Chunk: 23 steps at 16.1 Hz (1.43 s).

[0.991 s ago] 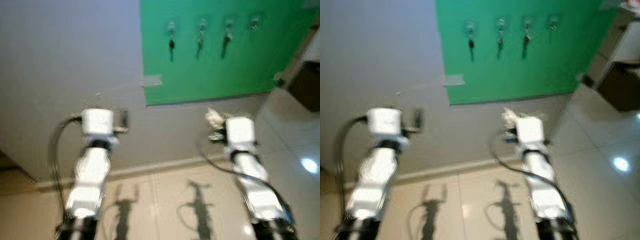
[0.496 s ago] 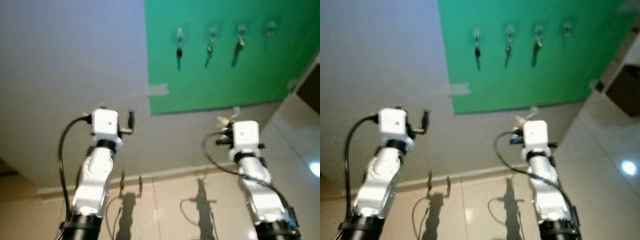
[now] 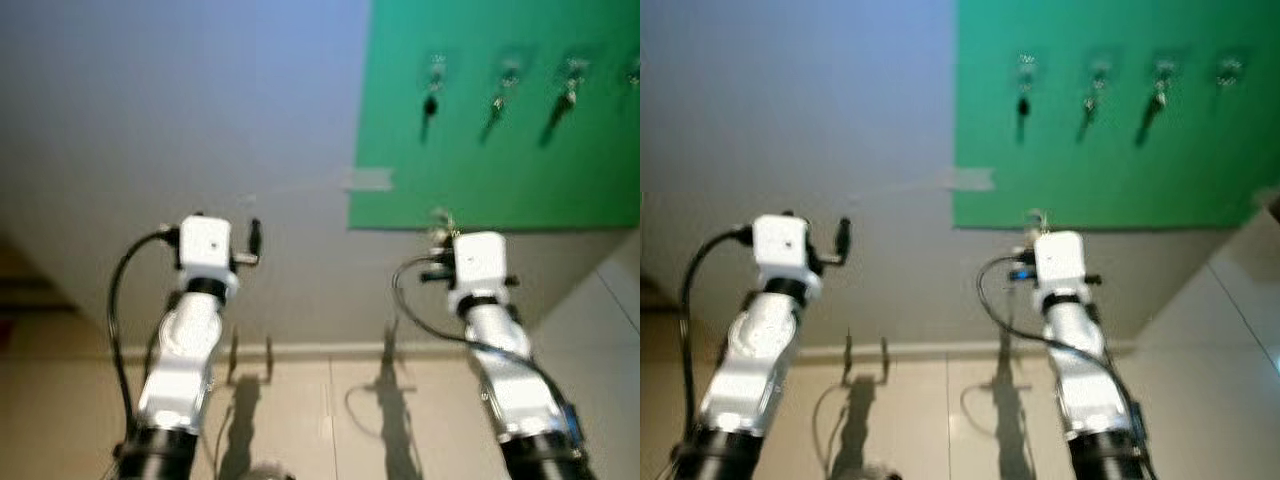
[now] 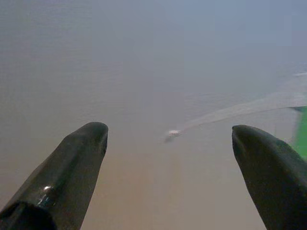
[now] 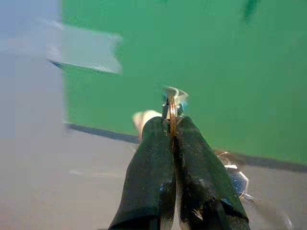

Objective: Hang keys on a hook

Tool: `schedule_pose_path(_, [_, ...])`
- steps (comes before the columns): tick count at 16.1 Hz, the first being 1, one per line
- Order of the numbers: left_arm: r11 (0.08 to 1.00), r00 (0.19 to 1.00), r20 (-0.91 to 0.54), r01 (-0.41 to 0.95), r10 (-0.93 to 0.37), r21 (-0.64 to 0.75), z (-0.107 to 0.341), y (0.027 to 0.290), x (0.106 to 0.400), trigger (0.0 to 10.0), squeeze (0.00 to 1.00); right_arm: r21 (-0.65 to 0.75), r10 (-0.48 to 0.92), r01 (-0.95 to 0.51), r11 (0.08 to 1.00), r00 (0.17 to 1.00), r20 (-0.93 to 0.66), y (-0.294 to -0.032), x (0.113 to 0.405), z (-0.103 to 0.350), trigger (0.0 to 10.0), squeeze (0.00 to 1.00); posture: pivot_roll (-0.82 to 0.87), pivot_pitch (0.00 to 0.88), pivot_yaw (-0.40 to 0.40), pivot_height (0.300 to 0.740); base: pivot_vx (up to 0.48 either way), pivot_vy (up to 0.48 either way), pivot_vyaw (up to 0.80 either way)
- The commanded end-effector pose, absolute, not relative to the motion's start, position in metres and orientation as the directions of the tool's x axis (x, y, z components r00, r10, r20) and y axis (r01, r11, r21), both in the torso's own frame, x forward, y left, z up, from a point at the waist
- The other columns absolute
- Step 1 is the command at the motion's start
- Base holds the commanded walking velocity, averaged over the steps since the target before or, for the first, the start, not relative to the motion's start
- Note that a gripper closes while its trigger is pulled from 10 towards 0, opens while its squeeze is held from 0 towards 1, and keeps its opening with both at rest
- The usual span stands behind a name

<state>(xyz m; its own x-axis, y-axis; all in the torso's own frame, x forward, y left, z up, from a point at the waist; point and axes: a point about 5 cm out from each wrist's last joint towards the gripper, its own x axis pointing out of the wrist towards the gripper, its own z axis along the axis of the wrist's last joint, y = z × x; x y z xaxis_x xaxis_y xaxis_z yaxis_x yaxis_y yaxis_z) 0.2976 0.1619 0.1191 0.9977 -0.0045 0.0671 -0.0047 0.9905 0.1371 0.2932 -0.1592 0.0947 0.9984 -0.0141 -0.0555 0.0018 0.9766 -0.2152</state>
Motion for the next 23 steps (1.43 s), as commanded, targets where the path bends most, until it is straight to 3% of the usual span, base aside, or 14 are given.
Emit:
schedule_pose_path(1, [0.991, 0.997, 0.072, -0.004, -0.006, 0.135, 0.122, 0.158, 0.302, 10.0, 0.0, -0.227, -0.041, 0.03, 0.973, 0.998, -0.043, -0.165, 0.296, 0.098, 10.0, 0.0, -0.11, 0.024, 0.034, 0.74, 0.0, -0.416, 0.8])
schedule_pose_path(10, [0.991, 0.998, 0.063, 0.02, -0.028, 0.13, 0.121, 0.143, 0.31, 10.0, 0.0, -0.238, -0.11, 0.102, 0.966, 0.994, -0.019, -0.182, 0.296, 0.106, 10.0, 0.0, -0.16, 0.033, 0.052, 0.74, 0.0, -0.412, 0.0])
schedule_pose_path(23, [0.991, 0.999, 0.045, 0.023, -0.029, 0.131, 0.11, 0.147, 0.305, 10.0, 0.0, -0.236, -0.12, 0.111, 0.965, 0.993, -0.023, -0.188, 0.284, 0.105, 10.0, 0.0, -0.19, 0.0, 0.056, 0.74, 0.0, -0.415, 0.0])
